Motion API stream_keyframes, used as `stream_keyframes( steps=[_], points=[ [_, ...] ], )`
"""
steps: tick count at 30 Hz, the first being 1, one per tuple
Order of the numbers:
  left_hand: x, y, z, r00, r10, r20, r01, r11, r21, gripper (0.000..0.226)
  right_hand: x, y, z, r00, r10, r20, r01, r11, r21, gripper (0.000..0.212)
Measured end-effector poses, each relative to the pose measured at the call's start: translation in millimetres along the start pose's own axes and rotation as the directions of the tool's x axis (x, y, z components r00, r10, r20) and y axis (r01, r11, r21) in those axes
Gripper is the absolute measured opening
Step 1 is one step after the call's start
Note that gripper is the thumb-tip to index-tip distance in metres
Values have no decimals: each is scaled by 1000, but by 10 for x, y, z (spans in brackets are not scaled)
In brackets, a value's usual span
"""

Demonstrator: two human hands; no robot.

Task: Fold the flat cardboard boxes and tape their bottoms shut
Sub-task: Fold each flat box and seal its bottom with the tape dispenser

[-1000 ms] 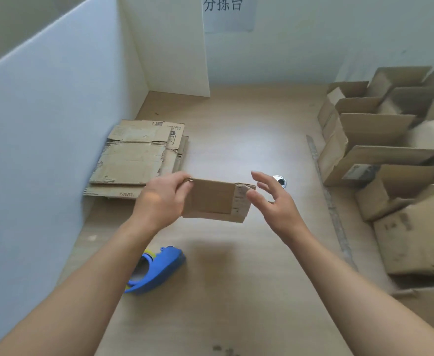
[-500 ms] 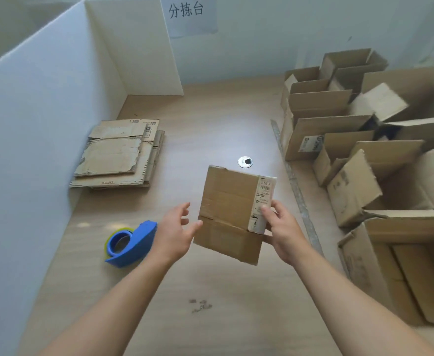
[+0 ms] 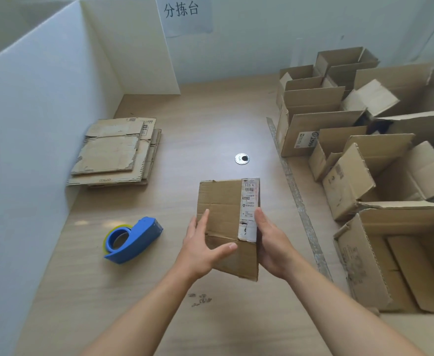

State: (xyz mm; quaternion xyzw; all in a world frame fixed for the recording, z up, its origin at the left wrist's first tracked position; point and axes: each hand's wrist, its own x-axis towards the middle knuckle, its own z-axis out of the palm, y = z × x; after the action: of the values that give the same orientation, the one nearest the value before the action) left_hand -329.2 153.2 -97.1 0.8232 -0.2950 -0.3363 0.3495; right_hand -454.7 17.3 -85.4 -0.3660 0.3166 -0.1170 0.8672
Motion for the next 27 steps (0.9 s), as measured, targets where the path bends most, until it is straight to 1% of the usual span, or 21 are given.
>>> stream_keyframes(
  steps=[3, 5, 6, 8, 10, 11, 13, 15, 17, 19, 23, 26, 27],
  points=[
    [-51, -127, 3, 998, 17, 68, -15, 999, -33, 125, 1, 92, 5, 990, 129, 60, -127, 991, -44, 66],
    [-61, -211, -8, 995, 32, 96, -22, 994, -104, 123, 15, 154, 2, 984, 160, 77, -157, 987, -47, 68],
    [-73, -225, -17, 993, 42, 113, -26, 991, -131, 121, 21, 173, 6, 985, 159, 68, -155, 986, -53, 64],
    [-87, -234, -34, 987, 52, 151, -29, 988, -150, 120, 34, 202, 18, 992, 117, 54, -108, 984, -140, 49],
    [-93, -243, -53, 983, 60, 174, -35, 989, -141, 123, 32, 182, 49, 995, 63, 81, -38, 959, -282, 32],
    [-91, -252, -62, 981, 62, 183, -37, 990, -136, 124, 35, 163, 68, 994, 37, 99, 0, 937, -349, 30],
    [-78, -271, -82, 980, 52, 194, -31, 993, -111, 126, 47, 131, 107, 995, -17, 102, 61, 890, -452, 39],
    [-56, -286, -89, 980, 37, 194, -22, 997, -78, 127, 64, 102, 147, 995, -72, 65, 95, 844, -528, 47],
    [-25, -280, -87, 983, 35, 180, -26, 998, -55, 126, 118, 98, 136, 992, -122, 36, 119, 801, -586, 49],
    [-13, -238, -95, 988, 47, 144, -41, 998, -42, 118, 152, 93, 105, 988, -154, 23, 134, 762, -634, 54],
    [8, -209, -98, 994, 47, 94, -40, 996, -75, 89, 116, 78, 46, 979, -202, 5, 146, 690, -709, 69],
    [45, -226, -84, 997, 26, 74, -16, 991, -134, 76, 94, 82, -19, 971, -238, -24, 142, 651, -746, 70],
    [53, -227, -70, 998, 19, 60, -11, 990, -138, 73, 90, 98, -47, 969, -246, -32, 142, 656, -741, 70]
  ],
)
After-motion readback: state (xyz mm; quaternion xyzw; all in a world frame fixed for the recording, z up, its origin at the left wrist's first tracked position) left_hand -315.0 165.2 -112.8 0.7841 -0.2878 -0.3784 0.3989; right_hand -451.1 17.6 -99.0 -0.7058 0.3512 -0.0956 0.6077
